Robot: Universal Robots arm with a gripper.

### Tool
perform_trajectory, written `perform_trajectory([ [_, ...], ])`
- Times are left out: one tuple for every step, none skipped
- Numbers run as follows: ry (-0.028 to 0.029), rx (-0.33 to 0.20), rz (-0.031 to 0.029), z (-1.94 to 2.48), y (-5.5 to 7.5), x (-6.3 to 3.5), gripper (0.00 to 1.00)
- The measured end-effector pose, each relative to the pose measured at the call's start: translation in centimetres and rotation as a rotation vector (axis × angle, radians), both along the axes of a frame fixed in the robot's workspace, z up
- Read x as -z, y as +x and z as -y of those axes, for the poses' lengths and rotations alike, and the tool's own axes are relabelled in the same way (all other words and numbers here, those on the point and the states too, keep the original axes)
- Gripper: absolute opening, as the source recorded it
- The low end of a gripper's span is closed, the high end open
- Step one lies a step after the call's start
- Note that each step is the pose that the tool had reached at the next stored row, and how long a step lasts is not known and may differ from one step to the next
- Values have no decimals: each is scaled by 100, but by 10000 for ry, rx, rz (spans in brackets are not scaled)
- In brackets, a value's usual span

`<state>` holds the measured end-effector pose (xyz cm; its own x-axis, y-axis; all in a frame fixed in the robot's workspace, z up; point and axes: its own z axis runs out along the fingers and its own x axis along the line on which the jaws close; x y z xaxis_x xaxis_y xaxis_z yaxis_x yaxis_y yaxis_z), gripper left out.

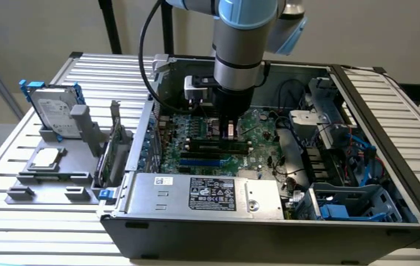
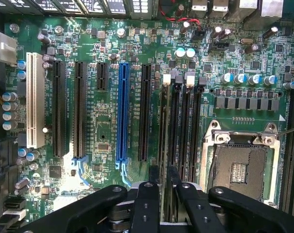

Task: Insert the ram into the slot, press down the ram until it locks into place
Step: 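Insert the ram into the slot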

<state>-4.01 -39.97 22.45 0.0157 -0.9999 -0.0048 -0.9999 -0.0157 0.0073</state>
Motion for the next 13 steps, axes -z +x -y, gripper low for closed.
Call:
perform_trajectory([
  [1, 0, 0, 0, 0, -17, 22],
  [0, 1, -1, 0, 0, -44, 22],
  [0, 1, -4, 0, 0, -78, 22],
  [-1, 1, -7, 0, -1, -117, 22],
  [0, 1, -10, 0, 0, -157, 22],
  [0, 0, -13, 0, 0, -202, 22],
  [-1, 0, -16, 0, 0, -242, 22],
  [0, 0, -19, 0, 0, -279, 22],
  [0, 1, -20, 0, 0, -312, 22],
  [-2, 0, -23, 0, -1, -341, 22],
  [-2, 0, -24, 0, -1, -365, 19],
  [0, 0, -24, 0, -1, -383, 13],
  [-1, 0, -24, 0, -1, -390, 10],
])
